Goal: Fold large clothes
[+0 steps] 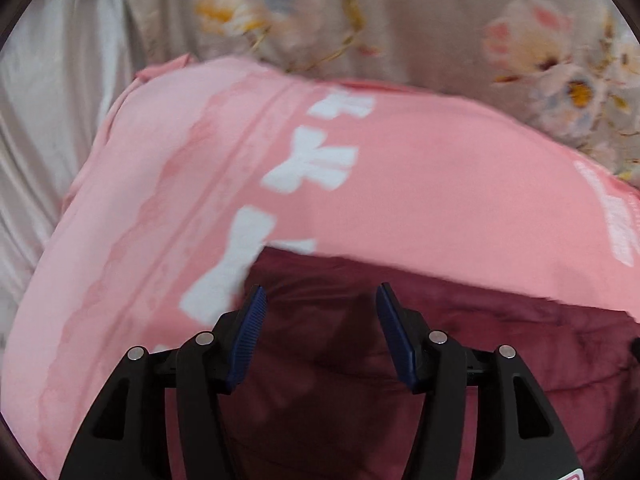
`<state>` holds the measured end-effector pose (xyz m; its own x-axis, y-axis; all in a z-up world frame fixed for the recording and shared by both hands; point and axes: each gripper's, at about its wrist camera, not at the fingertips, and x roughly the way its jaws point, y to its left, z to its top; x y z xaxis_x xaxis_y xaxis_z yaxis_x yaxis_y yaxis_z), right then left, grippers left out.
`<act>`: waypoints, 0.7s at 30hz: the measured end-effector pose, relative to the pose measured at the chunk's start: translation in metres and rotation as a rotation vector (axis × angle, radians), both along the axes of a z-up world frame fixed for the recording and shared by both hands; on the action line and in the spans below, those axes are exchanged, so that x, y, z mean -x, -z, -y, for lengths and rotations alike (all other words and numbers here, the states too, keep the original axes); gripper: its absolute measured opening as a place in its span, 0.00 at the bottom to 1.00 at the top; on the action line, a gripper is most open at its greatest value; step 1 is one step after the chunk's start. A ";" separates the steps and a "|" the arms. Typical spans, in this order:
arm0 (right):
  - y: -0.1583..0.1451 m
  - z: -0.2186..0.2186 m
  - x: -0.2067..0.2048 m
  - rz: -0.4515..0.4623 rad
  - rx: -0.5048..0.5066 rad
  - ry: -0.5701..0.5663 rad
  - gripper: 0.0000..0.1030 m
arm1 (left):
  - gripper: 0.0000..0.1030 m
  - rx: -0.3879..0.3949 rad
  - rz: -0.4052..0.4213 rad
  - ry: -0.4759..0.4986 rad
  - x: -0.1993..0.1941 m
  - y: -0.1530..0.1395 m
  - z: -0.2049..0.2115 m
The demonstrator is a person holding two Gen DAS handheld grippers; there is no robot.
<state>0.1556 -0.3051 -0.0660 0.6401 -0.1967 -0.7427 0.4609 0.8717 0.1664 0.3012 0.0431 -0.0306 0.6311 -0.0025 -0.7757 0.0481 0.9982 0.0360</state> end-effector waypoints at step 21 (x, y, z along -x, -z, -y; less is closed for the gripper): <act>-0.017 -0.054 0.024 0.086 0.051 -0.092 0.24 | 0.60 0.065 0.019 -0.066 0.026 0.019 -0.032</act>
